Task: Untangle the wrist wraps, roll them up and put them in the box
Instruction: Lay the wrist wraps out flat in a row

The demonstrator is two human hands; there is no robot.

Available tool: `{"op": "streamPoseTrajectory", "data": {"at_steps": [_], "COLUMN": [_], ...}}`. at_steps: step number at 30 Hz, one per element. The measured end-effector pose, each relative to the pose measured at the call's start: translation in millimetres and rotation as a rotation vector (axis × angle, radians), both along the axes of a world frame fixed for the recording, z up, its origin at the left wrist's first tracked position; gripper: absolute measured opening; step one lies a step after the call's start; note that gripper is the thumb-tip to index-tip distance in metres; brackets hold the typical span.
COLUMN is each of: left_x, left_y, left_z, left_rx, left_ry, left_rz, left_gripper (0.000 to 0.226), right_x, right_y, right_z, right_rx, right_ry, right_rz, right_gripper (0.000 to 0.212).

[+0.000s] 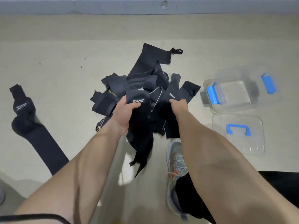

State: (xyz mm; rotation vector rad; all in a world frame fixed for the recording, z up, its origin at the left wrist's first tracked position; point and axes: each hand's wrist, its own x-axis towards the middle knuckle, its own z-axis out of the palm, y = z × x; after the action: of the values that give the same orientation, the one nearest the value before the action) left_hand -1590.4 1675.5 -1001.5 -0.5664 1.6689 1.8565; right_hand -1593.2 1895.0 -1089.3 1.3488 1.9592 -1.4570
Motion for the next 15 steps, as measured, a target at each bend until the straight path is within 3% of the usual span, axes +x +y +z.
{"op": "streamPoseTrajectory", "data": {"at_steps": [4, 8, 10, 13, 15], "left_x": [-5, -6, -6, -4, -2], "left_y": [6, 9, 9, 7, 4], "left_z": [-10, -13, -8, 4, 15], "left_rx": [-0.017, -0.016, -0.001, 0.033, 0.05], "left_ry": [-0.052, -0.072, -0.062, -0.021, 0.0], "left_rz": [0.014, 0.008, -0.018, -0.05, -0.066], "left_gripper": [0.036, 0.038, 0.041, 0.043, 0.042], "right_x": [-11, -14, -19, -25, -28], "right_y": [5, 10, 10, 4, -3], "right_z": [-11, -18, -16, 16, 44], "right_rx": [-0.001, -0.126, -0.237, -0.371, -0.439], "right_ry": [-0.037, 0.076, 0.121, 0.222, 0.322], "right_rz": [-0.069, -0.186, -0.219, -0.241, -0.231], "right_gripper": [0.077, 0.048, 0.05, 0.072, 0.06]}}
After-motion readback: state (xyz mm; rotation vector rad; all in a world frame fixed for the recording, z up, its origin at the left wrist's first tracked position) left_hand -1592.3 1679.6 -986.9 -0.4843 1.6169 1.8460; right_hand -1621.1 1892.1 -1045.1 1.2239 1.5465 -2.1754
